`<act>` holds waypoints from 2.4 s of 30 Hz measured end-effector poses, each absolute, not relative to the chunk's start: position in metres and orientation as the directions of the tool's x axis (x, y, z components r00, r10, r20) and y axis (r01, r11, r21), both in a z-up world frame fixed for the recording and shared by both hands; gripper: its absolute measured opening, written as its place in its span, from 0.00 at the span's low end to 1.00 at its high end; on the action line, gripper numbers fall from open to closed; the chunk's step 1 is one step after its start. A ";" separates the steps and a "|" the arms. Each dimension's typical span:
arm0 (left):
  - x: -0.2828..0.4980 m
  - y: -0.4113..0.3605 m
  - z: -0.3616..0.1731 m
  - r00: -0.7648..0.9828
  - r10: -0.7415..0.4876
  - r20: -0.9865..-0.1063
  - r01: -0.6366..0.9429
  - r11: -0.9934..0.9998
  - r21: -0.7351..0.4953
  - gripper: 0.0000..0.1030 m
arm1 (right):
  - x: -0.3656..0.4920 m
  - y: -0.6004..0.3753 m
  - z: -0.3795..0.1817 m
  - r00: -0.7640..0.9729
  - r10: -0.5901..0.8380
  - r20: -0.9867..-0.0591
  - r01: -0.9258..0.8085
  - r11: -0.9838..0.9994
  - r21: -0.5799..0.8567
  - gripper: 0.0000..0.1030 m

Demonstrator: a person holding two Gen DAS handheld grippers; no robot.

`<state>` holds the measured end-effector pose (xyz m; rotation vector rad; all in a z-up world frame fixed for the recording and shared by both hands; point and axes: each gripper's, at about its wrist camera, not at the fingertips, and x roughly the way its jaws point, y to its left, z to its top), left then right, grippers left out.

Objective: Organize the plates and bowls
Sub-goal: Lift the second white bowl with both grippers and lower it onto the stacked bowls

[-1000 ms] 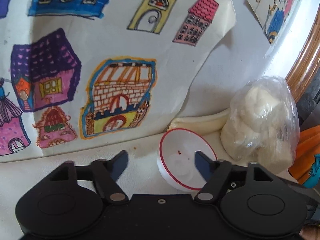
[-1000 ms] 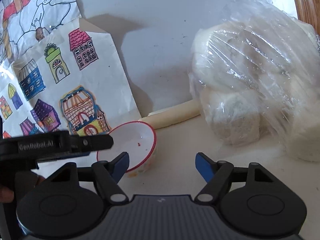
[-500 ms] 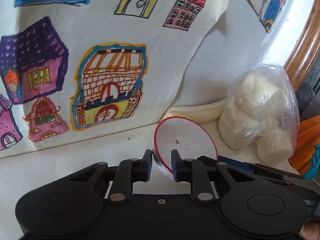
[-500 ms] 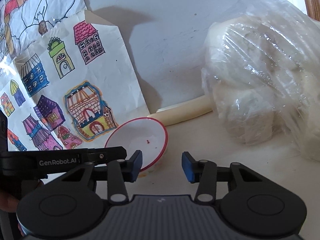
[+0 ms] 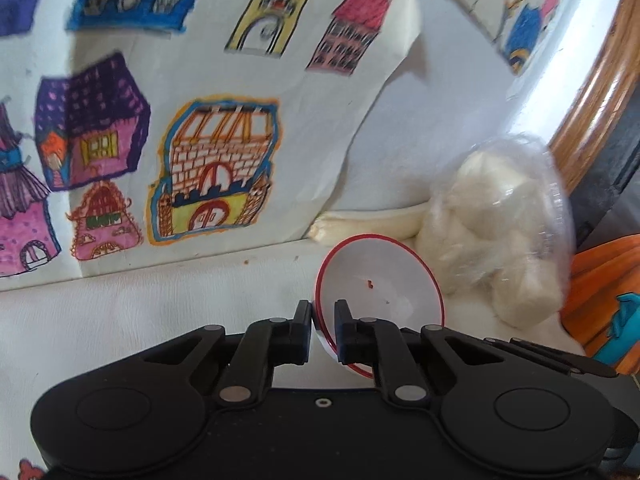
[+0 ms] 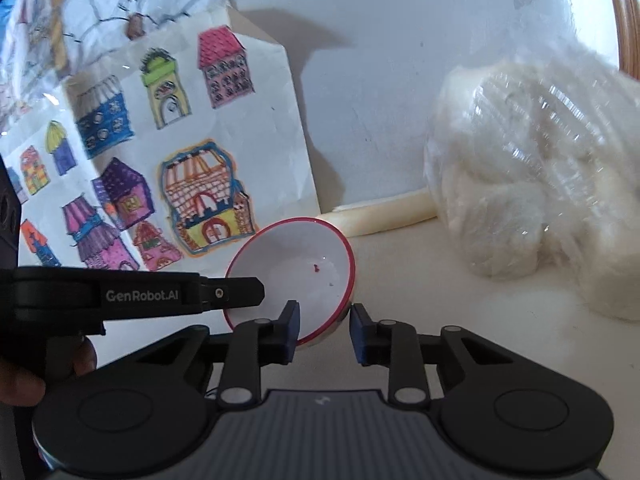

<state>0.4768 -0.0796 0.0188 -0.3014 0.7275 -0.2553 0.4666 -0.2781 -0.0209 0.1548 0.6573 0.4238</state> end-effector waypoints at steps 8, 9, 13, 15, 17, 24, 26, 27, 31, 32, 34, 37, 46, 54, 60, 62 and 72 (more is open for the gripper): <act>0.418 -0.081 0.060 0.753 -0.387 -0.532 0.199 0.905 -0.377 0.13 | 0.419 -0.300 0.014 0.749 0.447 -0.489 -0.328 0.892 0.312 0.30; 0.411 -0.081 0.065 0.754 -0.393 -0.526 0.207 0.903 -0.377 0.13 | 0.411 -0.302 0.019 0.755 0.446 -0.481 -0.329 0.892 0.310 0.30; 0.381 -0.084 0.082 0.761 -0.421 -0.495 0.247 0.892 -0.379 0.13 | 0.375 -0.308 0.040 0.780 0.433 -0.451 -0.329 0.898 0.293 0.30; 0.365 -0.083 0.089 0.761 -0.433 -0.484 0.261 0.886 -0.383 0.13 | 0.358 -0.308 0.048 0.791 0.426 -0.438 -0.328 0.901 0.285 0.30; 0.347 -0.082 0.097 0.760 -0.444 -0.474 0.275 0.881 -0.384 0.13 | 0.338 -0.308 0.057 0.800 0.420 -0.428 -0.327 0.904 0.276 0.30; 0.287 -0.080 0.104 0.745 -0.484 -0.459 0.316 0.862 -0.396 0.13 | 0.268 -0.308 0.069 0.817 0.433 -0.382 -0.332 0.894 0.301 0.30; 0.275 -0.080 0.098 0.727 -0.497 -0.475 0.309 0.853 -0.420 0.13 | 0.252 -0.309 0.065 0.812 0.442 -0.380 -0.336 0.887 0.316 0.30; 0.271 -0.080 0.094 0.718 -0.504 -0.481 0.307 0.849 -0.431 0.13 | 0.243 -0.310 0.062 0.810 0.444 -0.382 -0.334 0.886 0.321 0.30; 0.251 -0.084 0.080 0.699 -0.529 -0.482 0.331 0.836 -0.438 0.13 | 0.217 -0.315 0.051 0.813 0.433 -0.390 -0.317 0.890 0.326 0.30; 0.246 -0.085 0.077 0.699 -0.532 -0.478 0.338 0.835 -0.434 0.13 | 0.212 -0.316 0.048 0.814 0.432 -0.388 -0.313 0.890 0.332 0.30; 0.235 -0.086 0.071 0.701 -0.538 -0.468 0.351 0.831 -0.431 0.13 | 0.200 -0.320 0.041 0.816 0.434 -0.383 -0.304 0.884 0.354 0.30; 0.218 -0.089 0.060 0.698 -0.545 -0.465 0.366 0.829 -0.423 0.17 | 0.183 -0.323 0.029 0.813 0.429 -0.393 -0.285 0.882 0.374 0.30; 0.193 -0.086 0.036 0.706 -0.554 -0.441 0.357 0.816 -0.454 0.20 | 0.158 -0.322 0.014 0.793 0.421 -0.440 -0.271 0.891 0.364 0.30; 0.188 -0.085 0.021 0.717 -0.537 -0.445 0.339 0.826 -0.450 0.25 | 0.155 -0.321 0.011 0.766 0.449 -0.460 -0.283 0.878 0.386 0.30; 0.187 -0.084 0.015 0.727 -0.526 -0.441 0.331 0.831 -0.447 0.26 | 0.159 -0.318 0.005 0.748 0.463 -0.476 -0.278 0.869 0.409 0.30; 0.187 -0.084 0.015 0.727 -0.528 -0.439 0.335 0.831 -0.445 0.26 | 0.160 -0.319 0.003 0.743 0.466 -0.480 -0.271 0.866 0.421 0.30; 0.185 -0.086 0.011 0.722 -0.537 -0.436 0.347 0.826 -0.443 0.29 | 0.160 -0.322 0.004 0.739 0.465 -0.488 -0.247 0.861 0.445 0.30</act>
